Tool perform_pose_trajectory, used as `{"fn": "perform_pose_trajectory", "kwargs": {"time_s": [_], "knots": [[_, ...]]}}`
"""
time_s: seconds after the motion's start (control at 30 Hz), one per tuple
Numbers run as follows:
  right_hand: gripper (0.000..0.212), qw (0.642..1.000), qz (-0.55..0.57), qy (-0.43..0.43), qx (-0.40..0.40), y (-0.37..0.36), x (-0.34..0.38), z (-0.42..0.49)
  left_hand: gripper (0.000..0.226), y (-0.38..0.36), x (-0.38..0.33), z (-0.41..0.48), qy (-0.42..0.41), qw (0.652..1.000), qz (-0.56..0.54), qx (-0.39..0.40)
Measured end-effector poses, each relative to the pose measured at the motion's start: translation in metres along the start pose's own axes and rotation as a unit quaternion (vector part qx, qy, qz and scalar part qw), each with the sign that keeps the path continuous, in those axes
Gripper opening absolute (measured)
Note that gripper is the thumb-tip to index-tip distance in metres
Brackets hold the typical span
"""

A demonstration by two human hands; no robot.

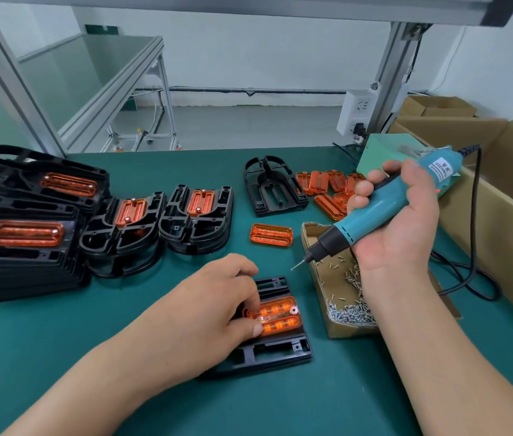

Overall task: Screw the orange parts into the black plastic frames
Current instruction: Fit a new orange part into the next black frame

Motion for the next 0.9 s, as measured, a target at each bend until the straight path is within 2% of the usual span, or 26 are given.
{"fn": "perform_pose_trajectory", "kwargs": {"time_s": [0.17,0.3,0.43,0.67,0.9], "knots": [[0.011,1.0,-0.002,0.001,0.003,0.0,0.0,0.0,0.01,0.0,0.003,0.003,-0.023,0.999,0.015,0.024],[0.012,1.0,0.0,0.002,0.004,0.0,0.001,0.0,0.01,0.002,0.001,0.002,-0.041,0.999,0.023,0.015],[0.012,1.0,0.004,0.0,0.004,0.0,0.001,0.0,0.01,0.013,0.003,-0.001,-0.035,0.999,0.001,-0.004],[0.011,1.0,-0.001,0.002,-0.001,-0.001,0.002,0.0,0.012,0.012,0.008,-0.006,-0.02,0.998,0.027,0.051],[0.012,1.0,-0.002,0.0,0.001,-0.001,0.001,0.0,0.01,0.009,0.004,-0.006,-0.036,0.998,0.025,0.037]]}}
Point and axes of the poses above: each hand's wrist, its own z-axis towards the middle knuckle, its own y-axis out of the back of the hand, x = y × z, the point moved 7 cm from there along z, towards the middle knuckle, and after that the axes turned 6 degrees about -y, right-handed, at the moved point
